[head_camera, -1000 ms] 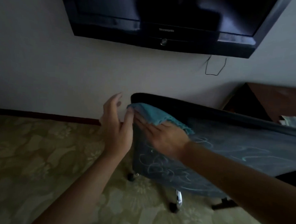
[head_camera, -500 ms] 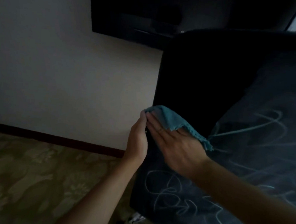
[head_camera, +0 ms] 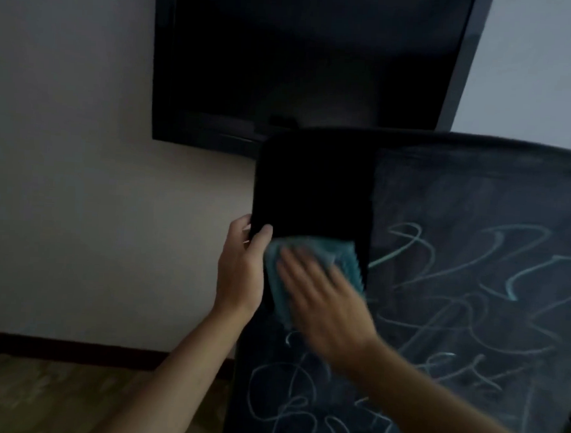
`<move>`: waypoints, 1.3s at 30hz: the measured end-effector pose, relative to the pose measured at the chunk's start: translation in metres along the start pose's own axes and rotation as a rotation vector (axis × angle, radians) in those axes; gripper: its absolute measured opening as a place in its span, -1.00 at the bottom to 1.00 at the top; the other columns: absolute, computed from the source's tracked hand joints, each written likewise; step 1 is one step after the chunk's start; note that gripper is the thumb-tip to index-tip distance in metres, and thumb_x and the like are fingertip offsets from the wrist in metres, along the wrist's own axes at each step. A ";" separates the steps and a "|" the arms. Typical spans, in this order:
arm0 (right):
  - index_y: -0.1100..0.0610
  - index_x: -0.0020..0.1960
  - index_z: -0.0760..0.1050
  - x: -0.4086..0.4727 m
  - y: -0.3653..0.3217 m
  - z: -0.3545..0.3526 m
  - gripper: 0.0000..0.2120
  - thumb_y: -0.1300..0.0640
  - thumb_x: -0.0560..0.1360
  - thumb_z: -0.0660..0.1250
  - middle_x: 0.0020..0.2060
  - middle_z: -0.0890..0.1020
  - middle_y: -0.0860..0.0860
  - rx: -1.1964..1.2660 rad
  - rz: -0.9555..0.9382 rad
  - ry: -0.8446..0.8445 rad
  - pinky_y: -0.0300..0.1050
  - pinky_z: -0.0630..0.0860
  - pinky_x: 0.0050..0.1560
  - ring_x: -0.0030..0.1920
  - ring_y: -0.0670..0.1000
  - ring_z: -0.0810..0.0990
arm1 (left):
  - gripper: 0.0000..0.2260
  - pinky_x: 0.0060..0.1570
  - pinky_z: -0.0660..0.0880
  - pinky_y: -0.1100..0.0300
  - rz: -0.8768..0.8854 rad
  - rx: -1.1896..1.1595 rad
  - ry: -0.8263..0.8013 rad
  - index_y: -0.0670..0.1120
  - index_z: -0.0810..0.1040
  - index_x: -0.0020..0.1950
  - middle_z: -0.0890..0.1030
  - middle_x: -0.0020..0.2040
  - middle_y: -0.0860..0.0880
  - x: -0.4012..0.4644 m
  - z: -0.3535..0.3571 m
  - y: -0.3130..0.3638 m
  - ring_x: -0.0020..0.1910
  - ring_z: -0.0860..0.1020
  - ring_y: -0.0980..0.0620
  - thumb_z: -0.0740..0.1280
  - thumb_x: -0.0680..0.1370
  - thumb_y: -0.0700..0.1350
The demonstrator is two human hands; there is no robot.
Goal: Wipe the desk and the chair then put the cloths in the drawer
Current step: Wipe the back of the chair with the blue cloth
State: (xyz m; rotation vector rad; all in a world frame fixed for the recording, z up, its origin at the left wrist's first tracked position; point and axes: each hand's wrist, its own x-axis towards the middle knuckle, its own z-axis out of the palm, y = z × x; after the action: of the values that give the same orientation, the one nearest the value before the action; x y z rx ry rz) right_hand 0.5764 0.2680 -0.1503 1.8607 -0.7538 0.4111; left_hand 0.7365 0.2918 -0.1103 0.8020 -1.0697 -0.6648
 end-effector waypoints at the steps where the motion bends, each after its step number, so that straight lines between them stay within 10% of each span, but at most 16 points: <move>1: 0.22 0.60 -0.08 -0.017 -0.010 0.010 -0.26 -0.04 0.59 0.20 0.58 -0.12 0.13 -0.016 -0.059 -0.053 0.11 -0.32 0.53 0.57 0.14 -0.25 | -0.56 0.18 0.51 0.04 0.034 0.086 -0.009 0.06 0.46 0.30 0.62 0.14 0.06 -0.001 0.001 -0.004 0.13 0.60 0.08 0.29 0.50 0.23; 10: 0.27 0.55 0.14 0.053 0.093 -0.052 -0.48 0.10 0.64 0.08 0.55 0.13 0.15 -0.072 0.234 0.345 0.11 -0.12 0.56 0.56 0.14 0.08 | -0.32 0.45 0.28 0.10 0.379 0.395 0.169 -0.03 0.14 0.57 0.25 0.49 -0.03 -0.019 0.038 0.022 0.46 0.27 0.07 0.22 0.50 0.14; 17: 0.25 0.57 0.07 -0.047 0.040 -0.004 -0.41 0.03 0.63 0.10 0.58 0.04 0.15 -0.047 0.070 0.066 0.07 -0.05 0.56 0.58 0.14 -0.04 | -0.36 0.46 0.11 0.21 0.514 0.553 0.137 -0.05 0.10 0.60 0.13 0.59 -0.13 -0.022 0.050 0.006 0.57 0.12 -0.02 0.18 0.56 0.09; 26: 0.30 0.54 0.16 -0.013 0.088 -0.033 -0.47 0.09 0.64 0.12 0.54 0.12 0.20 -0.023 0.286 0.275 0.17 -0.03 0.55 0.57 0.18 0.03 | -0.33 0.34 0.37 -0.30 0.477 0.586 0.179 0.01 0.08 0.59 0.08 0.59 -0.14 -0.021 0.062 0.005 0.57 0.12 -0.15 0.20 0.51 0.11; 30: 0.24 0.58 0.04 -0.068 0.054 -0.001 -0.45 0.04 0.66 0.01 0.58 0.04 0.14 -0.037 0.113 0.092 0.08 0.00 0.54 0.59 0.13 -0.05 | -0.33 0.24 0.40 -0.01 0.527 0.627 0.191 -0.06 0.15 0.57 0.16 0.56 -0.18 -0.019 0.057 0.006 0.52 0.21 -0.15 0.20 0.50 0.11; 39: 0.22 0.57 0.12 0.005 0.087 -0.034 -0.40 -0.04 0.63 0.14 0.56 0.05 0.15 -0.034 0.326 0.260 0.15 -0.11 0.55 0.58 0.15 -0.06 | -0.37 0.06 0.37 0.11 0.552 0.653 0.234 -0.10 0.23 0.53 0.22 0.53 -0.17 -0.013 0.057 0.000 0.47 0.27 -0.14 0.27 0.49 0.04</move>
State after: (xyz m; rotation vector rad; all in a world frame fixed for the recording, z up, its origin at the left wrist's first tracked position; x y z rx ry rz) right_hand 0.5240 0.2749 -0.0732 1.6140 -0.8796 0.8261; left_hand 0.6790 0.2889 -0.1020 1.0436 -1.2311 0.2642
